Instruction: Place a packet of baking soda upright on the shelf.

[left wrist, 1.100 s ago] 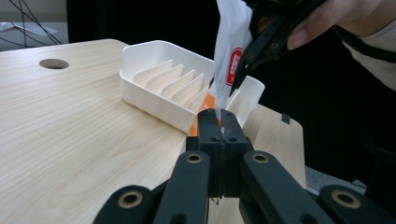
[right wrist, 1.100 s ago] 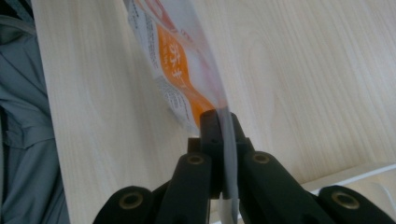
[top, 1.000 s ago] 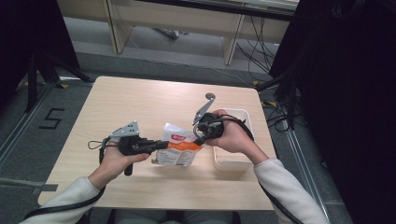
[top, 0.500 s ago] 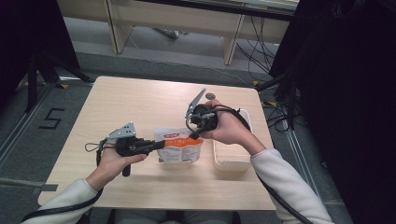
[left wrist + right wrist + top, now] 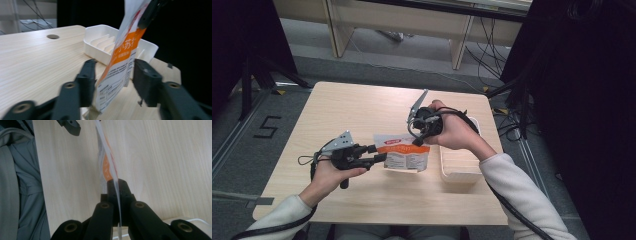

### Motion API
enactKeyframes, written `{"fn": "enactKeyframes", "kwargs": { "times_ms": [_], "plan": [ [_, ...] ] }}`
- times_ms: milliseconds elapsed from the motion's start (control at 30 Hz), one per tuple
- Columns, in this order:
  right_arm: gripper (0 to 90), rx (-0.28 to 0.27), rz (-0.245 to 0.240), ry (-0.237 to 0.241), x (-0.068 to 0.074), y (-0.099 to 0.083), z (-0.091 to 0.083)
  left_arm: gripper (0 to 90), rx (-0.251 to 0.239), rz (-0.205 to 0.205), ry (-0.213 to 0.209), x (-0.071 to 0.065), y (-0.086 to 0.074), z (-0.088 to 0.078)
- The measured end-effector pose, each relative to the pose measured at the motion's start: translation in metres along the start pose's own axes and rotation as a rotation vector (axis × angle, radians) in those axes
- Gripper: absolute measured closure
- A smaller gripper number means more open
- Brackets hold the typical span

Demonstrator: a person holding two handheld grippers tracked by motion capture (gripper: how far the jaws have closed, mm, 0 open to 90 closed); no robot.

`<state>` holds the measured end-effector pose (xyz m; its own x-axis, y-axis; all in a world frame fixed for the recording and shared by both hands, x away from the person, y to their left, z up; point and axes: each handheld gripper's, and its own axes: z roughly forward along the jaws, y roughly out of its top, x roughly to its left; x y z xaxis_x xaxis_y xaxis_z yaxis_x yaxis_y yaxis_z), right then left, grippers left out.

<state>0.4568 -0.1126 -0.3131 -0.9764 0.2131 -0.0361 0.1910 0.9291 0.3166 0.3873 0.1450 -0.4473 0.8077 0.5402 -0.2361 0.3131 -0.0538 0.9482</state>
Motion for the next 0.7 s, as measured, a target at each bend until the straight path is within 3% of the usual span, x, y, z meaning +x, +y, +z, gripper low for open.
{"fn": "enactKeyframes", "kwargs": {
  "times_ms": [67, 100, 267, 300, 433, 467, 533, 567, 600, 700],
  "plan": [
    [90.0, -0.001, -0.016, -0.003, -0.001, 0.002, -0.003, 39.9, 0.001, 0.02, 0.032, 0.0, -0.005, -0.008],
    [90.0, 0.001, -0.007, -0.005, -0.001, 0.002, -0.004, 38.3, -0.003, -0.001, 0.051, -0.001, -0.007, -0.011],
    [90.0, 0.01, -0.026, -0.002, -0.003, 0.002, -0.008, 37.3, 0.013, 0.01, 0.089, -0.004, -0.022, -0.027],
    [90.0, 0.015, -0.009, -0.001, -0.002, 0.002, -0.01, 37.8, 0.019, 0.008, 0.089, -0.006, -0.026, -0.03],
    [90.0, 0.027, -0.015, -0.002, -0.003, 0.0, -0.014, 39.0, 0.061, 0.004, 0.088, -0.013, -0.039, -0.036],
    [90.0, 0.025, -0.04, 0.003, -0.005, 0.0, -0.014, 39.0, 0.061, 0.007, 0.088, -0.014, -0.04, -0.037],
    [90.0, 0.032, -0.026, -0.005, -0.004, -0.002, -0.016, 39.0, 0.063, 0.015, 0.098, -0.016, -0.04, -0.039],
    [90.0, 0.023, -0.052, 0.001, -0.006, -0.002, -0.016, 39.0, 0.062, 0.015, 0.1, -0.016, -0.04, -0.039],
    [90.0, 0.039, -0.031, -0.004, -0.005, -0.002, -0.018, 39.0, 0.063, 0.009, 0.101, -0.016, -0.04, -0.039],
    [90.0, 0.035, -0.044, -0.006, -0.007, -0.004, -0.021, 39.0, 0.068, 0.016, 0.095, -0.014, -0.041, -0.039]
  ]
}}
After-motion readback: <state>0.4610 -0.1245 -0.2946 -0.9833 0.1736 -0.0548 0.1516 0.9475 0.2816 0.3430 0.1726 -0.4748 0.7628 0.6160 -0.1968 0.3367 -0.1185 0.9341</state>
